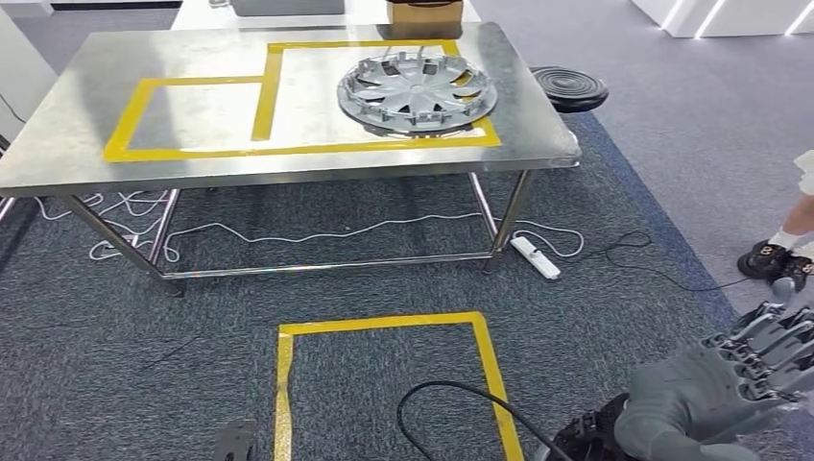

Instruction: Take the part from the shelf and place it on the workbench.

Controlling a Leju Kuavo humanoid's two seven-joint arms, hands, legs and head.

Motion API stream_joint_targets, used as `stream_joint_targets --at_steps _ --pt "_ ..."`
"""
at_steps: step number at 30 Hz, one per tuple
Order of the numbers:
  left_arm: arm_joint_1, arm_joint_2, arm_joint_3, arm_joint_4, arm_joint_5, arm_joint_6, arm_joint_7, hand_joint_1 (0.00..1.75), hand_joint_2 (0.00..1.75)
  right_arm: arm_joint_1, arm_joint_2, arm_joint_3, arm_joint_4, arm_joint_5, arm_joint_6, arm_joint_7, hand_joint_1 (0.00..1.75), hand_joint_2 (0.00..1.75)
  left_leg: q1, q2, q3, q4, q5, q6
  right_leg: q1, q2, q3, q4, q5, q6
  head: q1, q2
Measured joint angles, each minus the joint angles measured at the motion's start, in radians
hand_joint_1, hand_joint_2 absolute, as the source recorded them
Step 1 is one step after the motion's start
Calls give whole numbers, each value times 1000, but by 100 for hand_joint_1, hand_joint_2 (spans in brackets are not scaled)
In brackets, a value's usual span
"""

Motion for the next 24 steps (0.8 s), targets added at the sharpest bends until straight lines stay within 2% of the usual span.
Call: stream_joint_targets --at_steps 1,2,3,5,6,8,9,10,11,12,13,14,15,16,17,18,20,21,22,24 --pt "0 -1 0 0 0 1 0 0 0 0 1 -1 -2 9 0 0 0 0 -2 7 1 1 -2 -3 4 -18 31 -58 18 -4 -1 0" --pt "0 -1 0 0 1 1 0 0 0 1 3 -3 -5 21 0 0 0 0 -4 14 1 1 -3 -7 7 -30 49 -94 27 -8 -1 0" --pt "0 -1 0 0 1 2 1 0 0 2 6 -6 -8 37 0 0 0 0 -6 22 2 1 -3 -12 11 -32 52 -105 27 -11 -1 0" --pt "-1 -3 0 0 0 2 3 0 0 5 12 -14 -20 76 0 0 0 0 -4 36 2 0 -4 -22 10 -7 47 -108 34 -21 -2 0" --pt "-2 -4 0 0 -1 3 4 0 0 6 15 -18 -28 93 0 0 0 0 -2 27 0 9 -13 -28 8 4 47 -111 38 -27 -3 0" --pt "-3 -5 0 0 -3 4 6 0 0 7 20 -22 -42 115 0 -1 0 0 0 -10 -31 83 -64 -37 3 25 47 -117 46 -36 -5 0" --pt "-3 -5 0 0 -4 5 7 0 0 7 21 -23 -45 119 0 -1 0 0 0 -30 -61 149 -100 -39 3 35 45 -117 48 -39 -7 0" --pt "-3 -5 0 0 -5 5 8 0 0 8 21 -24 -46 118 0 -1 0 0 0 -39 -94 218 -130 -40 3 47 42 -117 49 -41 -7 0" --pt "-2 -4 0 0 -5 5 10 0 0 8 21 -24 -47 116 0 -1 0 0 0 -43 -120 268 -146 -41 3 59 40 -117 51 -41 -7 0" --pt "-1 -4 0 0 -4 5 10 0 0 8 21 -24 -47 112 0 -1 0 0 0 -45 -130 286 -142 -41 3 73 38 -117 52 -40 -7 0" --pt "-1 -4 0 0 -4 5 11 0 0 8 21 -24 -47 107 0 -1 0 0 1 -49 -121 264 -118 -40 2 87 37 -117 54 -38 -7 0" --pt "-1 -4 0 0 -4 5 10 0 0 8 21 -24 -47 102 0 -1 0 0 3 -57 -95 210 -83 -40 0 102 37 -116 56 -35 -7 0" --pt "-2 -4 0 0 -4 5 10 0 0 8 21 -24 -47 99 0 -1 0 0 7 -82 -60 141 -47 -42 -1 116 35 -115 58 -31 -7 0" --pt "-3 -5 0 0 -4 5 9 0 0 7 21 -24 -47 97 0 -1 0 0 12 -109 -30 76 -24 -41 0 128 31 -110 58 -27 -8 0" --pt "-3 -5 0 0 -4 5 8 0 0 7 21 -24 -47 96 0 -1 0 0 15 -131 -9 32 -12 -40 0 139 26 -106 59 -22 -7 0" --pt "-4 -6 0 0 -4 5 7 0 0 7 21 -24 -47 95 0 -1 0 0 16 -145 0 11 -10 -35 -1 150 20 -104 60 -16 -8 0" --pt "-5 -7 1 0 -4 5 6 0 0 7 21 -24 -48 94 0 0 0 0 13 -126 1 5 -9 -20 -5 167 9 -107 65 -5 -7 0" --pt "-6 -8 1 0 -4 5 6 0 0 7 21 -25 -48 93 0 0 0 0 12 -114 1 4 -7 -13 -5 154 3 -101 61 -1 -5 0" --pt "-6 -8 1 0 -4 5 6 0 0 7 21 -25 -48 92 0 0 0 0 12 -100 2 2 -5 -6 -5 128 -10 -79 46 2 -1 0" --pt "-4 -9 2 0 -4 6 6 0 0 7 21 -26 -48 88 0 0 0 0 10 -72 1 0 -4 3 -3 62 -59 32 -19 8 5 0"
